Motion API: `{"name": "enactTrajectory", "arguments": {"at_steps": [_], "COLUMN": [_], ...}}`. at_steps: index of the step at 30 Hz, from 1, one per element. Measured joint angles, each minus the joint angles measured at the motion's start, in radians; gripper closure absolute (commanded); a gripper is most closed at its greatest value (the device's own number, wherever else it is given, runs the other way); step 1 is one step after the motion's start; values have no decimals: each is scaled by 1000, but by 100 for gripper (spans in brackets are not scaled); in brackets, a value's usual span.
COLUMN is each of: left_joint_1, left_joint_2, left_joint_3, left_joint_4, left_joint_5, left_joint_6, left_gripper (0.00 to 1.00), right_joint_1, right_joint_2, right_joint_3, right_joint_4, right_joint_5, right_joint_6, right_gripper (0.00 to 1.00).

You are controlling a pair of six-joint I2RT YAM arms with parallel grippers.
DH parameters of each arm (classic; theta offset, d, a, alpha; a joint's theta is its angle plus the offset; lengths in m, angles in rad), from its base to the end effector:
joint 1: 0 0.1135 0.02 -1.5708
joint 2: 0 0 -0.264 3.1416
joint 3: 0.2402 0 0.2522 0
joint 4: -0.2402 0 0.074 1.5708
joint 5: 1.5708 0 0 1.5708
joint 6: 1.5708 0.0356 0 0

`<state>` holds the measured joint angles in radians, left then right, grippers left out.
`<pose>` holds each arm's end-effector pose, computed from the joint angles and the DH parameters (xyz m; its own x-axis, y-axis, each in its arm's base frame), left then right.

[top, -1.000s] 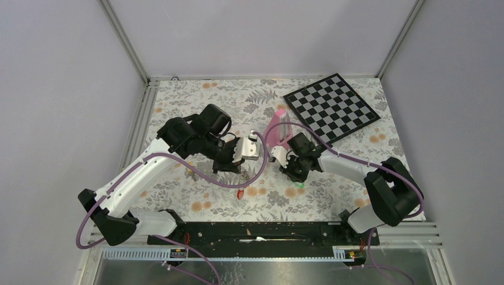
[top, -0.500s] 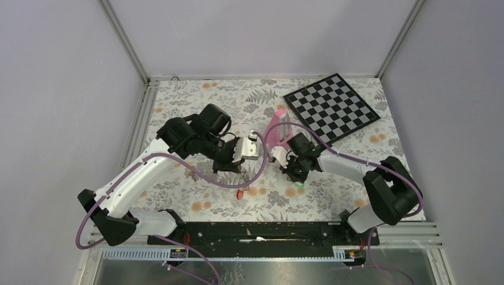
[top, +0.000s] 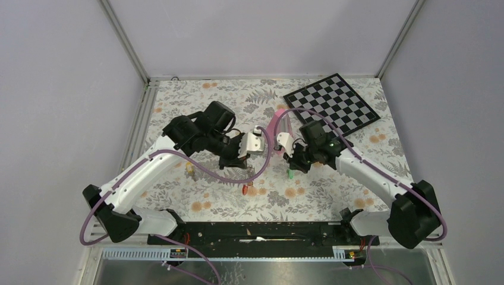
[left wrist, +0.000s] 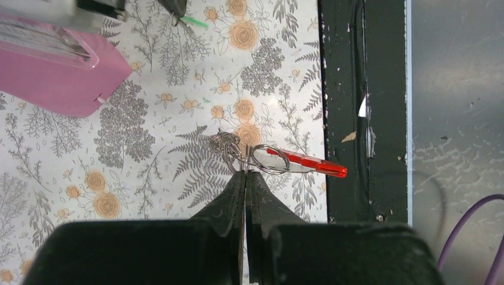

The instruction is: Put the keys on the keyring

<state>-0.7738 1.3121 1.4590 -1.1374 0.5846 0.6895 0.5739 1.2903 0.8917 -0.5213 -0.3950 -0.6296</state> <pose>0.1600 -0.1838 0.3772 0.0469 0.6959 -0.7166 0.9972 -0.0747 -0.0073 0.2115 0.1530 0.2424 -0.1296 -0.7310 -0.6700 -0.9567 0.2699 -0.1093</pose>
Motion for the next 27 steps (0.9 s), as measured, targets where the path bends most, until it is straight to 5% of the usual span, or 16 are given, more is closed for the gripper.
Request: {"name": "enactTrajectory", "arguments": {"at_steps": [12, 27], "left_joint_1": [0, 0], "left_joint_2": [116, 130], "left_joint_3": [54, 35], "left_joint_4": [171, 369], "left_joint_5": [18, 5], "left_joint_6": [-103, -256], "left_gripper": [100, 100], "right_joint_1": [-33, -94], "right_joint_2": [-60, -63], "right_joint_3": [269, 342], "right_joint_4": [-170, -201], "right_joint_5": [-221, -491], "right_joint_6": [-39, 75], "right_gripper": [100, 100]}}
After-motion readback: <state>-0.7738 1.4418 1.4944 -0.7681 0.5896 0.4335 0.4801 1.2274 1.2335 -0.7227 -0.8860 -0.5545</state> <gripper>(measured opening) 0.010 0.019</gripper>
